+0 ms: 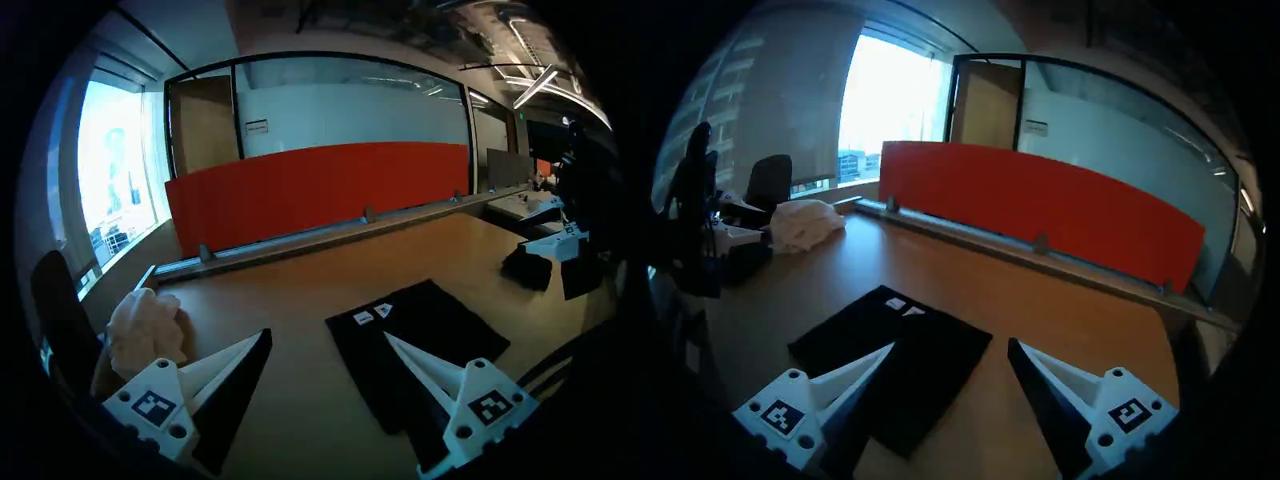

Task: Fold towel

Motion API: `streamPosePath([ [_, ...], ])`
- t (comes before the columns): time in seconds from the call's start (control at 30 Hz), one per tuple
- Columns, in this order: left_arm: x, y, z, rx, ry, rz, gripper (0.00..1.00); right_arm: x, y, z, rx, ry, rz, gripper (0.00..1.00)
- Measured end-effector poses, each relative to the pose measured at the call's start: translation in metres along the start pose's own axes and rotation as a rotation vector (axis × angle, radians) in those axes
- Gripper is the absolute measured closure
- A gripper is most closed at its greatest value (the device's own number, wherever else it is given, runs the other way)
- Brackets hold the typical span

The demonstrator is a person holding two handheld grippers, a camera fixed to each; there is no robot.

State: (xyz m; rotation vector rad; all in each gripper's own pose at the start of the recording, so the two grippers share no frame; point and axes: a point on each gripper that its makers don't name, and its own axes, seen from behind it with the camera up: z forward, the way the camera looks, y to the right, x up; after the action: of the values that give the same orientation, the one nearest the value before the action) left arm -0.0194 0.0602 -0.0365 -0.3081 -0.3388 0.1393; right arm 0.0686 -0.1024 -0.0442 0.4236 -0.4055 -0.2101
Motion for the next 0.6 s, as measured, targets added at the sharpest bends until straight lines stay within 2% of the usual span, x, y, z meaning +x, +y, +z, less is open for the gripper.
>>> streamPosePath([
  [0.17, -0.021, 0.009, 0.007, -0.024, -0.043, 0.0, 0.08, -0.025, -0.001, 0.009, 0.001, -0.048, -0.008, 0.01],
  [0.37, -0.051, 0.027, 0.017, -0.067, -0.107, -0.008, 0.08, -0.06, -0.014, 0.017, 0.044, -0.112, -0.025, 0.0],
  [0.6, -0.088, 0.044, 0.027, -0.098, -0.18, 0.019, 0.08, -0.099, -0.031, 0.026, 0.091, -0.182, -0.06, 0.0],
])
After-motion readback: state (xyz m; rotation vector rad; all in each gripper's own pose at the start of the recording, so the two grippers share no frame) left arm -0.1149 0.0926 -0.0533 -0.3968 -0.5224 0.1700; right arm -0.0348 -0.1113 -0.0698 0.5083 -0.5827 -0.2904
